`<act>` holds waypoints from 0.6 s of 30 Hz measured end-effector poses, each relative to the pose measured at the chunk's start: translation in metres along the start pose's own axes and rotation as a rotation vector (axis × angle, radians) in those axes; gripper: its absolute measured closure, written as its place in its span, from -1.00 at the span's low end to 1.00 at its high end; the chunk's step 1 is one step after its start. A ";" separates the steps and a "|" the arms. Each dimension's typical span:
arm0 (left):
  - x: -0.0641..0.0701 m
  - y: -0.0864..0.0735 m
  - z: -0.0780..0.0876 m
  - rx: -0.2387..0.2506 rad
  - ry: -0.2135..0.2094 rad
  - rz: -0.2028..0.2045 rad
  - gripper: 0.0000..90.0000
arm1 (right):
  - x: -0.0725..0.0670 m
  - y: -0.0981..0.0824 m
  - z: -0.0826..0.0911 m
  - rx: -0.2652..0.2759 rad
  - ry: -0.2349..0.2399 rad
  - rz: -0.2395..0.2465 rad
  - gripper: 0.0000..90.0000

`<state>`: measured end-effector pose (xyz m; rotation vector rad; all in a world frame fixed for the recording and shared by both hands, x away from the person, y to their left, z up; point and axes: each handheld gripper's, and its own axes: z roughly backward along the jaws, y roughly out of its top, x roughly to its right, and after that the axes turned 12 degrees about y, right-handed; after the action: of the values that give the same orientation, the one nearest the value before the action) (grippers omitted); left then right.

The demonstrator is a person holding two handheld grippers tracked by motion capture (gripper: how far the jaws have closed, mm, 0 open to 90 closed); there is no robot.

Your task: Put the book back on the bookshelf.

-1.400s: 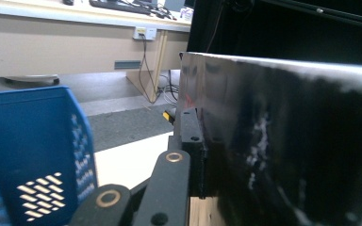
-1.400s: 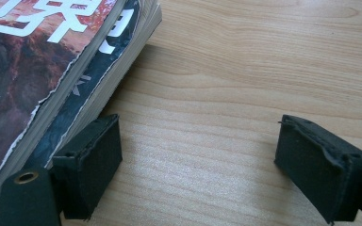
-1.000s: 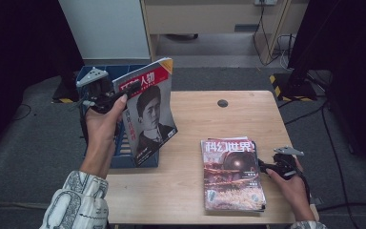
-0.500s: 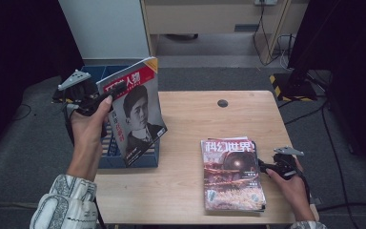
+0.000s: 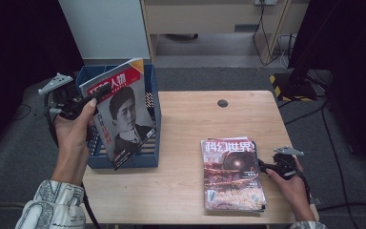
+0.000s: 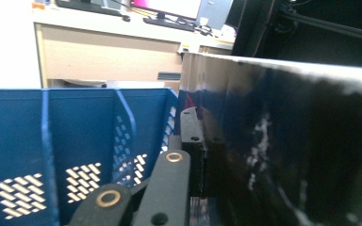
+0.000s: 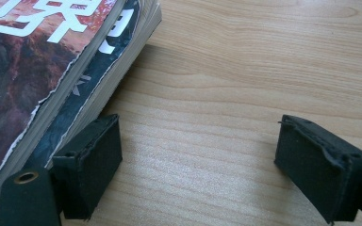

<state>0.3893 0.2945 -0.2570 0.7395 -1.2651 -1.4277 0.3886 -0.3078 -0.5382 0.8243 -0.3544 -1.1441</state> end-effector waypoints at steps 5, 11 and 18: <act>-0.013 -0.002 0.005 0.002 0.028 0.020 0.92 | 0.000 0.000 0.000 0.000 0.000 0.000 -0.66; -0.027 -0.002 0.010 0.011 0.049 0.052 0.92 | 0.000 0.000 0.000 -0.003 0.000 0.004 -0.66; -0.040 -0.003 0.013 0.016 0.070 0.077 0.92 | 0.000 0.000 0.000 -0.003 0.000 0.003 -0.66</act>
<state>0.3873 0.3363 -0.2636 0.7378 -1.2396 -1.3206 0.3884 -0.3080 -0.5383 0.8210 -0.3542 -1.1414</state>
